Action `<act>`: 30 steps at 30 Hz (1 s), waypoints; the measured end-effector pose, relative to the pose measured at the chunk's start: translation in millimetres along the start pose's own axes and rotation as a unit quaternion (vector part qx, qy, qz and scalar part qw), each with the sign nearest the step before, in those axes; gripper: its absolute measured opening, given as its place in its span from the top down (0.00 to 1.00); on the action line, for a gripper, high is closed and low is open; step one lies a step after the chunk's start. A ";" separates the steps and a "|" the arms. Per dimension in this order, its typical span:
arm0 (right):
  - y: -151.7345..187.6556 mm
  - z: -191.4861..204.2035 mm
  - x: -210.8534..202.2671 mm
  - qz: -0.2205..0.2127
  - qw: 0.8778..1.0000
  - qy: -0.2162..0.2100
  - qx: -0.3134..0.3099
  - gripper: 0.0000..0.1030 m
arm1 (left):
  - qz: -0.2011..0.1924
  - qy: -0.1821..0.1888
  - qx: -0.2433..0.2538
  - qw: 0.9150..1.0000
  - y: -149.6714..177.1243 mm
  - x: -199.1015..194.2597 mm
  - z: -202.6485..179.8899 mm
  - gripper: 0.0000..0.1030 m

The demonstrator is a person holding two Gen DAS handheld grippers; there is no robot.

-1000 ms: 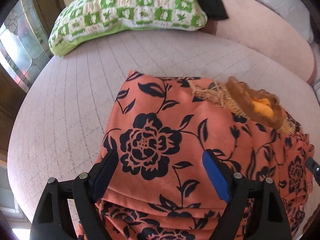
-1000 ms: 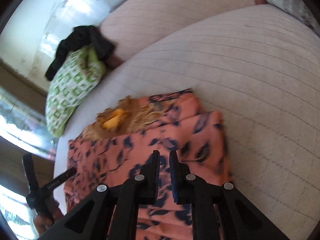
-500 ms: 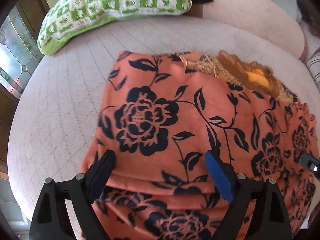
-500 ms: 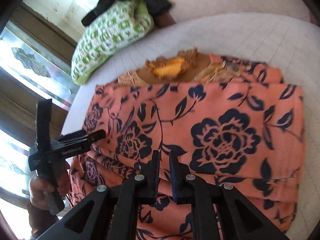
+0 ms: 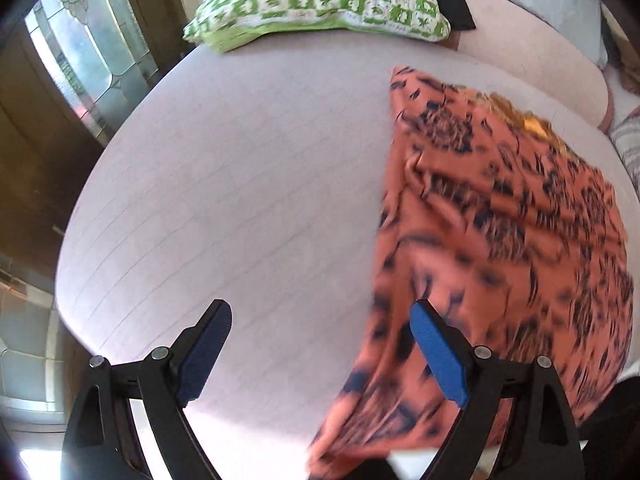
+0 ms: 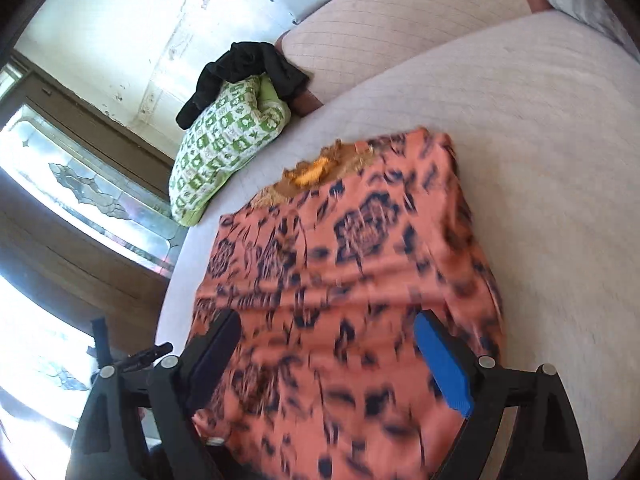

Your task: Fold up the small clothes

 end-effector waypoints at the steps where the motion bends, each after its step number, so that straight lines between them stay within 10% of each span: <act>1: 7.2 0.4 -7.4 -0.002 1.000 -0.001 0.004 0.12 | 0.005 0.013 0.002 1.000 8.8 -4.1 7.4 0.12; 4: 32.8 2.2 -28.7 0.005 1.000 -0.004 0.011 0.12 | 0.023 0.046 -0.003 0.999 32.5 -6.2 22.0 0.17; 6: 51.9 1.0 -37.1 0.021 1.000 -0.007 0.020 0.12 | 0.042 0.050 -0.008 0.998 46.9 1.6 29.1 0.44; 8: 72.7 -3.4 -43.8 0.048 0.998 0.004 0.031 0.12 | 0.075 0.067 -0.025 0.995 65.4 13.0 36.7 0.51; 16: 135.4 -20.1 -54.8 0.133 0.989 0.032 0.061 0.12 | 0.138 0.115 -0.064 0.982 116.5 42.0 54.6 0.37; 26: 191.4 -35.9 24.6 0.253 0.961 0.094 0.058 0.14 | 0.142 0.200 -0.110 0.963 129.9 61.4 65.9 0.32; 28: 199.1 -36.8 37.2 0.260 0.958 0.106 0.056 0.42 | 0.150 0.236 -0.124 0.952 135.9 61.4 69.0 0.56; 29: 202.4 -37.0 43.0 0.267 0.956 0.108 0.053 0.82 | 0.153 0.242 -0.122 0.950 139.4 61.4 68.1 0.75; 30: 204.6 -36.8 45.9 0.275 0.954 0.110 0.050 0.89 | 0.152 0.232 -0.112 0.954 141.8 60.6 65.9 0.85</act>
Point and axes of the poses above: each gripper's, at about its wrist camera, not at the fingertips, and x roughly the way its jaws point, z to its left, y to its underside, the point moved 3 cm from there along x, roughly the way its jaws point, and after that the axes turned 11 degrees about -x, right-handed, at the moved point
